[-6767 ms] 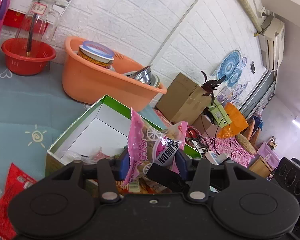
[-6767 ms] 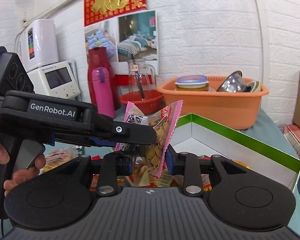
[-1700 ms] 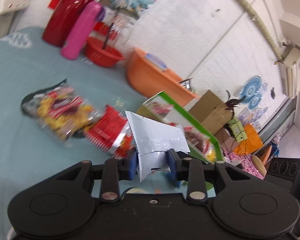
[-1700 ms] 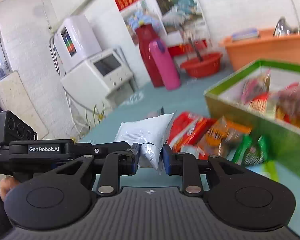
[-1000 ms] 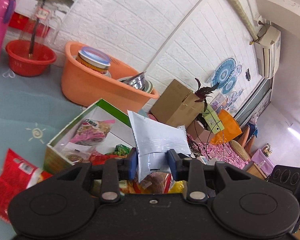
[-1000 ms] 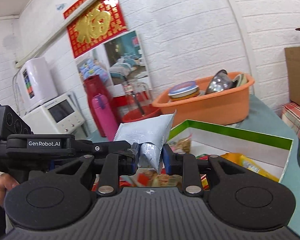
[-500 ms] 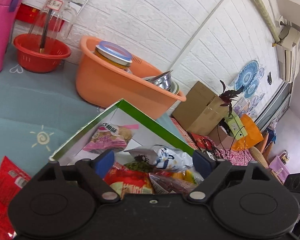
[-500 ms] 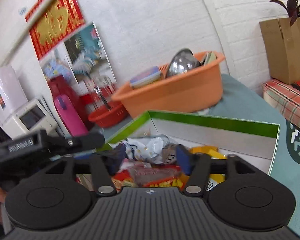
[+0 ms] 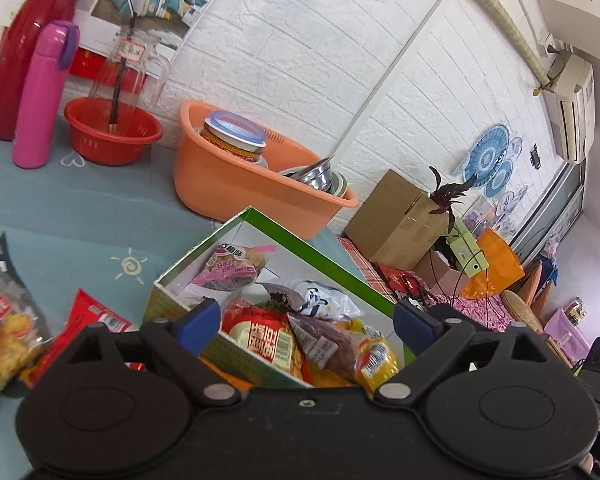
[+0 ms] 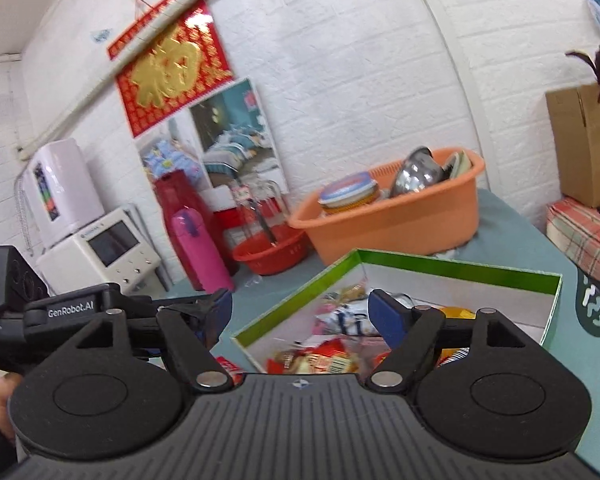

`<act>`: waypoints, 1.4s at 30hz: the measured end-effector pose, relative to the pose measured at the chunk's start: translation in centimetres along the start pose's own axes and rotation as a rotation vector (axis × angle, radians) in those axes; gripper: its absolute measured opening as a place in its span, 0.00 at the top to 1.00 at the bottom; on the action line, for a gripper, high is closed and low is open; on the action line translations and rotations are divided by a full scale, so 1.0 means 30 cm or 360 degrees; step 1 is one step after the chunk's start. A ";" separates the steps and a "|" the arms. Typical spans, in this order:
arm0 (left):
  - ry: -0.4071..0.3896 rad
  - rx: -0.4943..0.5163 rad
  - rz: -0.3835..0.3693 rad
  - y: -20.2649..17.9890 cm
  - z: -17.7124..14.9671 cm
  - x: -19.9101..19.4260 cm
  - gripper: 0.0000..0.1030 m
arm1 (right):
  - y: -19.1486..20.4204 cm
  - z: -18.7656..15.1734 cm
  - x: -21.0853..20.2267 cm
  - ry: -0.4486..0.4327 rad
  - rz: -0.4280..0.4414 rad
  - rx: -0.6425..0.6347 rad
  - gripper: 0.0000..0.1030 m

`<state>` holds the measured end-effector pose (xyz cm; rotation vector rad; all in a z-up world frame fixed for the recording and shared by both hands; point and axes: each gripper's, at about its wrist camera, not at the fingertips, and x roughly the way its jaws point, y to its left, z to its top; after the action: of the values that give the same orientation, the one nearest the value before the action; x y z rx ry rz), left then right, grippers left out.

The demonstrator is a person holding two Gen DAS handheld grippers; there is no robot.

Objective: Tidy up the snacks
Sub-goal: 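Move both tools back toward the remaining snacks on the table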

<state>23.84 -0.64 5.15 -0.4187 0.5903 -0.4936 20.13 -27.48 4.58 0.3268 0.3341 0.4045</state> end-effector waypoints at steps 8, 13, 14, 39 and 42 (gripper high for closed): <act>0.0018 0.0046 0.0109 -0.028 -0.104 -0.193 0.00 | 0.130 -0.021 -0.182 -0.0085 0.0056 -0.0117 0.00; 0.0034 0.0091 0.0108 -0.032 -0.182 -0.262 0.00 | 0.159 -0.069 -0.252 -0.0061 0.0066 -0.0174 0.00; 0.0033 0.0102 0.0120 -0.030 -0.199 -0.273 0.00 | 0.158 -0.087 -0.255 -0.0044 0.0053 -0.0189 0.00; 0.0160 0.0191 0.0271 0.089 -0.324 -0.191 0.00 | 0.075 -0.378 0.110 0.0542 -0.0163 -0.0345 0.37; 0.0146 0.0226 0.0275 0.084 -0.309 -0.142 0.00 | 0.065 -0.383 0.077 0.0547 -0.0153 -0.0349 0.38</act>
<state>15.86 1.60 -1.32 -0.2084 0.6691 -0.3874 17.16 -22.01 -5.53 0.0243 0.6332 0.3982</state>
